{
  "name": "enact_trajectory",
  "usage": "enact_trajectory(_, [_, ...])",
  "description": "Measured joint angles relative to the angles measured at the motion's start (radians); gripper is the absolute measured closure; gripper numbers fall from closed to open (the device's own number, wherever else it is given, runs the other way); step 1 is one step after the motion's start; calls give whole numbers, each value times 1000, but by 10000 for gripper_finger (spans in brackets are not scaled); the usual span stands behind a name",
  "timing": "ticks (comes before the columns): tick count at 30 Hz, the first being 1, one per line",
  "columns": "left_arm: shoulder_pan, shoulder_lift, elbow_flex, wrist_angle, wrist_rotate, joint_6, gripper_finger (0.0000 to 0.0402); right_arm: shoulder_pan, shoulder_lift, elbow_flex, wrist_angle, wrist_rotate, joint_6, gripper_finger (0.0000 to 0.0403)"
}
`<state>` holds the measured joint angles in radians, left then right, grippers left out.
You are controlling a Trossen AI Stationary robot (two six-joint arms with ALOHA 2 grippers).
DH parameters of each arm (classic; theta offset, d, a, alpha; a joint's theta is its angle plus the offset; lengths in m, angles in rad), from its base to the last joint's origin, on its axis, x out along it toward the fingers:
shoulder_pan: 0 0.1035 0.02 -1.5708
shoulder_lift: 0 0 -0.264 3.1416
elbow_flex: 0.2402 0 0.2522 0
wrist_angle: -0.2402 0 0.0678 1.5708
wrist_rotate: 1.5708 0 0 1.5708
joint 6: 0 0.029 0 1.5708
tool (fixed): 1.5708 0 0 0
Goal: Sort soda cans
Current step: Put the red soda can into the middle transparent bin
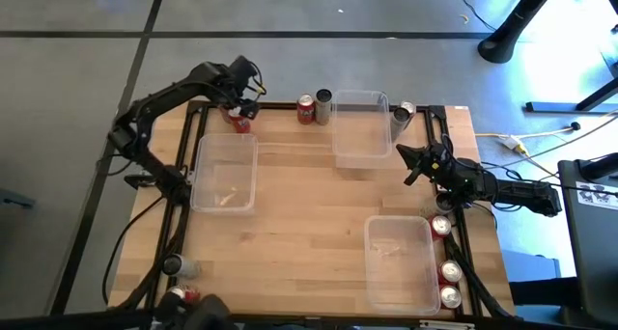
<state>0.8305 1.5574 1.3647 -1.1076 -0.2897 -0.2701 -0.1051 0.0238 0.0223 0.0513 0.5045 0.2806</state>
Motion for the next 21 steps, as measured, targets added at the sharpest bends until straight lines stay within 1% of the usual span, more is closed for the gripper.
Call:
enact_trajectory(6, [30,47,0,-2,-1,-19,142,0,0,0,0,0,0,397])
enact_trajectory(13, [49,56,0,17,0,-18,143,0,0,0,0,0,0,397])
enact_trajectory(21, [49,56,-28,25,-5,50,145,0,0,-1,0,0,0,397])
